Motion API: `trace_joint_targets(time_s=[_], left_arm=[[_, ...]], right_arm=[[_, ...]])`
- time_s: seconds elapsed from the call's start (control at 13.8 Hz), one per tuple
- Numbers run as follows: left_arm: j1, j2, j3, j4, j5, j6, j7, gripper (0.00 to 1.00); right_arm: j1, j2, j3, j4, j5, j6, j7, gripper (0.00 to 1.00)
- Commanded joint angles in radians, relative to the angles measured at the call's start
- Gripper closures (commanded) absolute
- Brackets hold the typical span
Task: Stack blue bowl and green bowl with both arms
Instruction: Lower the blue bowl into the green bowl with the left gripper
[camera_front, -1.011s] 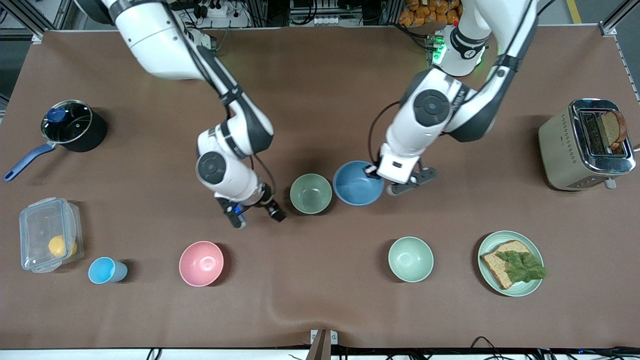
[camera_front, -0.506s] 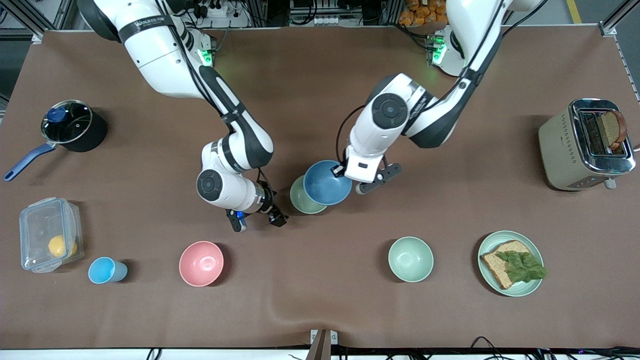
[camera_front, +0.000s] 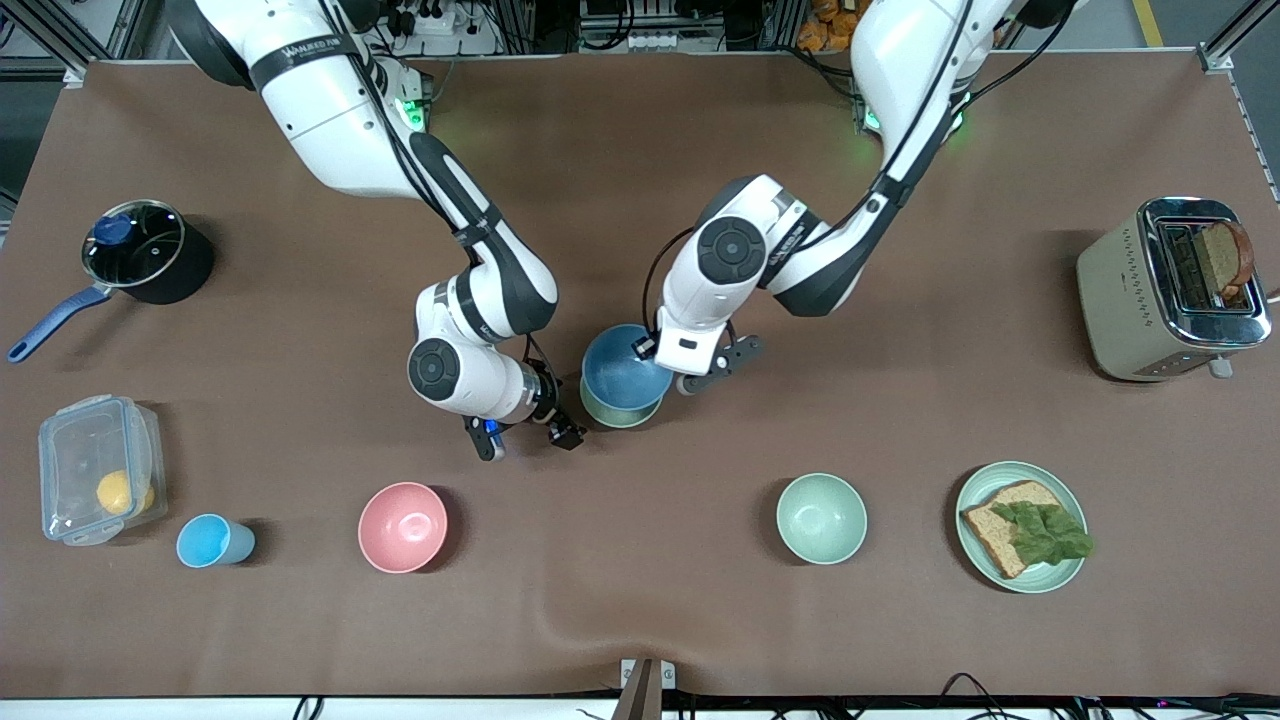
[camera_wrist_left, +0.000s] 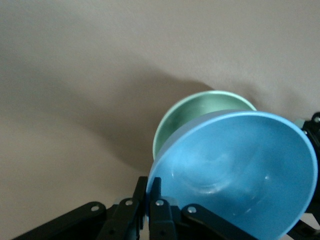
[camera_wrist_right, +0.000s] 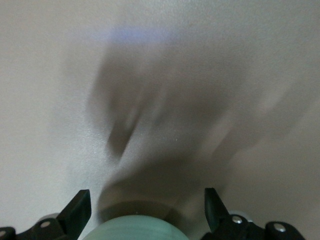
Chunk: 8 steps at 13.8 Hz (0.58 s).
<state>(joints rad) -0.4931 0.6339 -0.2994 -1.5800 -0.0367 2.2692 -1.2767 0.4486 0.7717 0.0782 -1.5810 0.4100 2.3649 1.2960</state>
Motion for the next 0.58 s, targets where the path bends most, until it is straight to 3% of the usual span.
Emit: trace_joint_targets(time_s=[0.0,0.51], left_arm=[[-0.022,0.049,0.008,0.032,-0.006,0.050,-0.015,1.00],[-0.024,0.092,0.016,0.032,0.041,0.093,0.002,1.00]], right_arm=[[0.002,0.017,0.000,0.027,0.012,0.000,0.011,0.00],[0.009,0.023,0.000,0.027,0.007,0.011,0.011,0.00]])
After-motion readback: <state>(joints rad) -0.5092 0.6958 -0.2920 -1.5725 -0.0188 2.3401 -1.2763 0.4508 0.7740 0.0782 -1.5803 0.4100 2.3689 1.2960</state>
